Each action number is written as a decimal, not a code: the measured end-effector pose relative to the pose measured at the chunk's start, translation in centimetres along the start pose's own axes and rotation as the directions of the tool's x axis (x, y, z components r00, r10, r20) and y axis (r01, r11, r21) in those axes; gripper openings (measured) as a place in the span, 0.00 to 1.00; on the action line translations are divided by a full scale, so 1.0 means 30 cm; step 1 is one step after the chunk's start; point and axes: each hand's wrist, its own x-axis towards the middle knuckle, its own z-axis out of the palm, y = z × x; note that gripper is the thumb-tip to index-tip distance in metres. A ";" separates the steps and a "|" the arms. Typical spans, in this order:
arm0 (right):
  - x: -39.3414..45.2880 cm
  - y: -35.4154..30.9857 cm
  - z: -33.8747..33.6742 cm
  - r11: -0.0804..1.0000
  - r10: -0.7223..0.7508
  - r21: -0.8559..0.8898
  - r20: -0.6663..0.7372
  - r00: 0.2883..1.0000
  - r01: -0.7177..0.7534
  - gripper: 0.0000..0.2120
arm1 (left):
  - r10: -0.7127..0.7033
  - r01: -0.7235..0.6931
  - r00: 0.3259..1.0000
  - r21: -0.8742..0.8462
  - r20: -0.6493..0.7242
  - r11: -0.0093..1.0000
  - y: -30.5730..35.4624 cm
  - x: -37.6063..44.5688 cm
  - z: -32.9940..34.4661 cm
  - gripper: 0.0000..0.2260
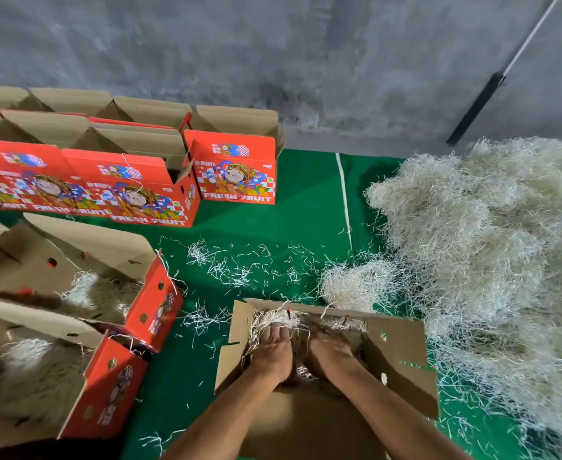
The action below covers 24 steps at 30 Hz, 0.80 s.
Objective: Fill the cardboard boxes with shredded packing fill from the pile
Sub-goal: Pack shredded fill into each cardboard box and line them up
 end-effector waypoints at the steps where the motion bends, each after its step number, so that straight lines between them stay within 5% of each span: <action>1: -0.003 -0.002 0.008 1.000 -0.012 0.022 -0.005 1.000 0.013 0.20 | 0.000 0.000 1.000 -0.004 -0.012 1.000 0.005 -0.002 -0.007 0.33; 3: -0.023 -0.009 0.014 0.995 -0.013 0.096 -0.083 0.996 0.021 0.11 | -0.017 0.014 0.998 -0.060 -0.054 0.998 0.012 -0.009 -0.017 0.32; 6: -0.043 -0.022 0.006 0.997 -0.005 0.075 -0.260 0.966 0.025 0.11 | -0.058 0.048 0.997 -0.206 -0.041 0.977 0.000 -0.029 -0.006 0.26; 11: -0.040 0.003 0.032 0.991 -0.061 0.107 -0.136 0.989 0.076 0.15 | -0.098 0.100 0.995 -0.282 0.020 0.954 -0.009 -0.036 0.005 0.07; 13: -0.041 -0.030 0.044 0.891 0.071 0.454 -0.142 0.987 0.001 0.13 | -0.154 0.160 0.987 -0.398 0.047 0.903 0.008 -0.033 -0.015 0.04; 15: -0.069 -0.024 0.033 0.704 0.058 0.697 -0.250 0.967 0.138 0.16 | -0.206 0.208 0.975 -0.658 0.081 0.724 0.013 -0.019 -0.032 0.02; 17: -0.106 -0.020 0.019 0.648 0.036 0.746 -0.234 0.971 0.156 0.30 | -0.224 0.270 0.956 -0.875 0.192 0.402 0.009 -0.019 -0.064 0.02; 19: -0.125 -0.011 0.014 0.607 0.072 0.787 -0.192 0.979 0.109 0.38 | -0.228 0.367 0.917 -0.918 0.328 0.152 -0.004 -0.013 -0.074 0.13; 24: -0.123 -0.006 -0.006 0.482 0.068 0.873 -0.118 0.991 0.071 0.35 | -0.308 0.340 0.902 -0.938 0.304 0.070 -0.004 -0.018 -0.065 0.28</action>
